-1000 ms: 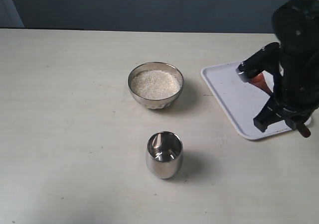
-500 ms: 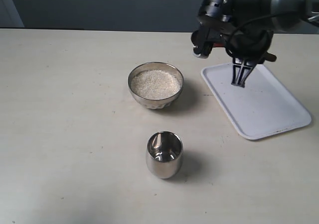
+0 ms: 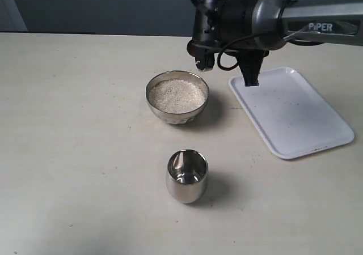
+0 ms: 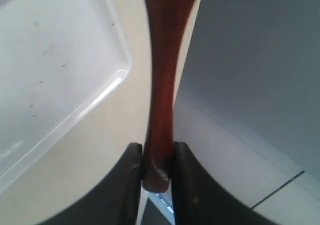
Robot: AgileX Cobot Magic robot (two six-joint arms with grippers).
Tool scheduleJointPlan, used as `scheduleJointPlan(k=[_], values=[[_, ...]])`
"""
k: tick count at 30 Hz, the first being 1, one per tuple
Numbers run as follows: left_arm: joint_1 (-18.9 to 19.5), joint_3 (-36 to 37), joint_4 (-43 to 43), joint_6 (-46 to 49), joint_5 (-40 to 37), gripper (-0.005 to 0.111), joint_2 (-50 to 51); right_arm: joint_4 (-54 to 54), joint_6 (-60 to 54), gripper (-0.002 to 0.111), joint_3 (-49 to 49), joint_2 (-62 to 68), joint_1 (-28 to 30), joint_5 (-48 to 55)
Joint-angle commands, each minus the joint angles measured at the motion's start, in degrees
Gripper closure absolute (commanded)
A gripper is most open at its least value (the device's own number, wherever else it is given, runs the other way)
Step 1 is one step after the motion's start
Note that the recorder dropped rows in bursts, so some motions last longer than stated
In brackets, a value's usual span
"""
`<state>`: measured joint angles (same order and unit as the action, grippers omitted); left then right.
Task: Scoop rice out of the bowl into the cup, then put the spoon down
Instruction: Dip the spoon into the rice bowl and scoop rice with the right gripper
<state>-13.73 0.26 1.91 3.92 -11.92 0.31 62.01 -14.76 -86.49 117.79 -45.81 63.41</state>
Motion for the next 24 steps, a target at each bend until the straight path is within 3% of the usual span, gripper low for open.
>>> scheduleJointPlan(k=[1,24], values=[[-0.1,-0.3,-0.2,-0.3,0.3,0.106,-0.3,6.1,-0.2,0.109,-0.5,2.6,-1.4,-2.6],[-0.1,-0.3,-0.2,-0.3,0.2,0.106,-0.3,6.7,-0.2,0.109,-0.5,6.6,-2.3,-5.1]])
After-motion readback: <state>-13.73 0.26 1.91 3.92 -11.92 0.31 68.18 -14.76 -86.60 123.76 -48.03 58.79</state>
